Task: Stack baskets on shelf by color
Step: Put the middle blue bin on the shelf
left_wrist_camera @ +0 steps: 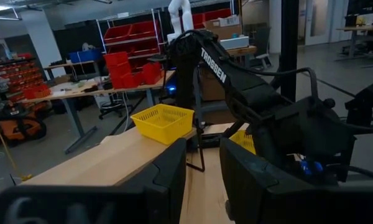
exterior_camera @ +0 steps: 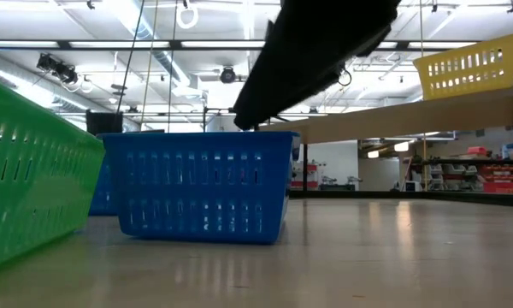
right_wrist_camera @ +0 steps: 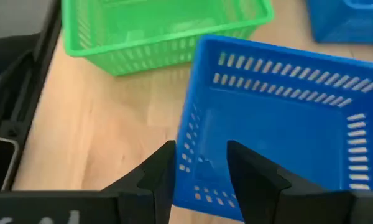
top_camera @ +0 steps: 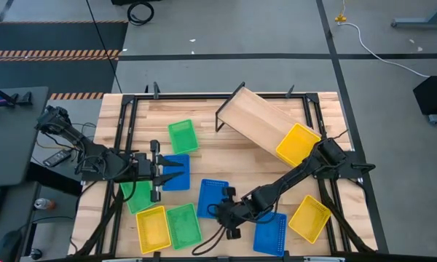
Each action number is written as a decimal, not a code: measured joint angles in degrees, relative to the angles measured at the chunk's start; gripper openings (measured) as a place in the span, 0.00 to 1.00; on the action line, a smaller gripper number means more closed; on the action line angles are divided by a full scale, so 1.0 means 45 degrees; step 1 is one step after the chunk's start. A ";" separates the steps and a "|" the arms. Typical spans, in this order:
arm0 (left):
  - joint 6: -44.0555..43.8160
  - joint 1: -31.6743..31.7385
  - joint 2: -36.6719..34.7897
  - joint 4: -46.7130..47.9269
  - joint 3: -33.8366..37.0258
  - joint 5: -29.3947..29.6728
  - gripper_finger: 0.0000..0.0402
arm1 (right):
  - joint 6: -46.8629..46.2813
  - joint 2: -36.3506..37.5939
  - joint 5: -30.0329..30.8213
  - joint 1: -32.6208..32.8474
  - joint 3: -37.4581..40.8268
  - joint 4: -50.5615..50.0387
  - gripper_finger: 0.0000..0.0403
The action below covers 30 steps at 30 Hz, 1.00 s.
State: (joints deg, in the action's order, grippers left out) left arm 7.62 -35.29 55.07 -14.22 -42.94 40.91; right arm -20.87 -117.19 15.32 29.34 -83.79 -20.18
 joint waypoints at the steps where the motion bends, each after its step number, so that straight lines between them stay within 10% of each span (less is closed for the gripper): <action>1: 0.0000 0.0000 0.0000 0.0000 0.0000 0.0000 0.26 | -0.0099 0.0000 0.0013 0.0000 0.0000 0.0009 0.39; 15: 0.0000 0.0000 0.0000 -0.0010 0.0005 0.0000 0.26 | -0.1237 -0.0145 0.0731 0.0481 -0.0008 0.0224 0.59; 30: -0.0220 0.0005 0.0005 0.0126 0.0019 0.0000 0.26 | -0.1189 -0.0998 0.0722 0.0374 0.0000 -0.0185 0.46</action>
State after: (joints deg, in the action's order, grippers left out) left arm 6.63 -35.27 55.09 -13.65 -42.85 40.91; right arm -26.22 -121.68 18.57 31.02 -83.79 -21.02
